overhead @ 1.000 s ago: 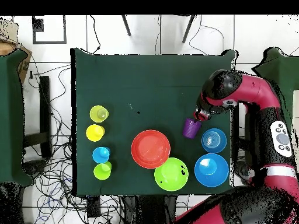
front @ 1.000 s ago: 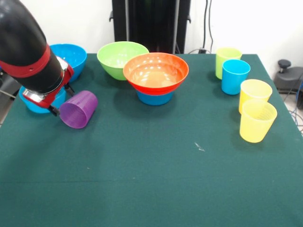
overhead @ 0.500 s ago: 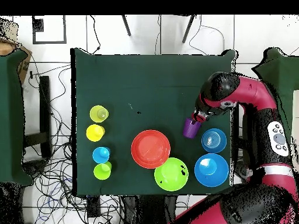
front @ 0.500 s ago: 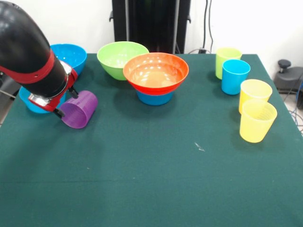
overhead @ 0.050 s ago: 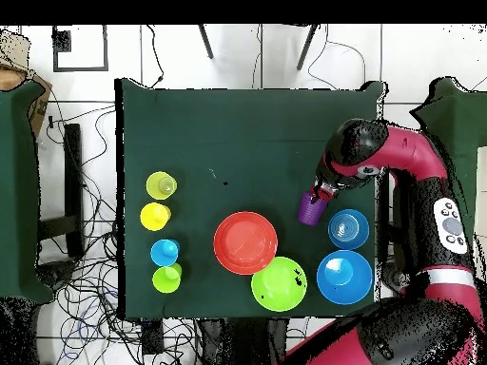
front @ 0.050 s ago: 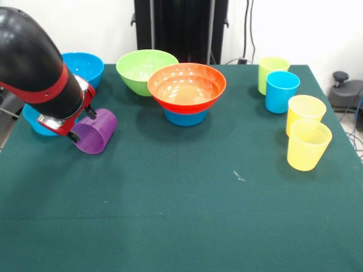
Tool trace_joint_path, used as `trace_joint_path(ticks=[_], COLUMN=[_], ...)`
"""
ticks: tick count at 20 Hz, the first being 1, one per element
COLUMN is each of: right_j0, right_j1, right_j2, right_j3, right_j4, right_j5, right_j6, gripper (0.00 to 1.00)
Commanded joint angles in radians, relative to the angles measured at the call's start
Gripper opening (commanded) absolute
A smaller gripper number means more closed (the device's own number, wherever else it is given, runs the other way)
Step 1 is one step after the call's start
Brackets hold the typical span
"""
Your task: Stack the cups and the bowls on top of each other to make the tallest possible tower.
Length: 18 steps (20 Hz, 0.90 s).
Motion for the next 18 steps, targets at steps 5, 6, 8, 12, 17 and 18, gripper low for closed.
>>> trace_joint_path(ticks=[5,6,8,12,17,18], right_j0=[0.013,0.014,0.014,0.029,0.033,0.033], right_j1=[0.027,0.026,0.025,0.039,0.047,0.046], right_j2=[-0.044,-0.046,-0.05,-0.051,-0.051,-0.05], right_j3=[0.022,0.024,0.027,0.016,0.005,0.001], right_j4=[-0.025,-0.026,-0.026,-0.035,-0.043,-0.045], right_j5=[0.061,0.065,0.074,0.076,0.061,0.059], right_j6=[-0.143,-0.142,-0.141,-0.139,-0.132,-0.135], gripper=[1.0,1.0,1.0,1.0,1.0,1.0])
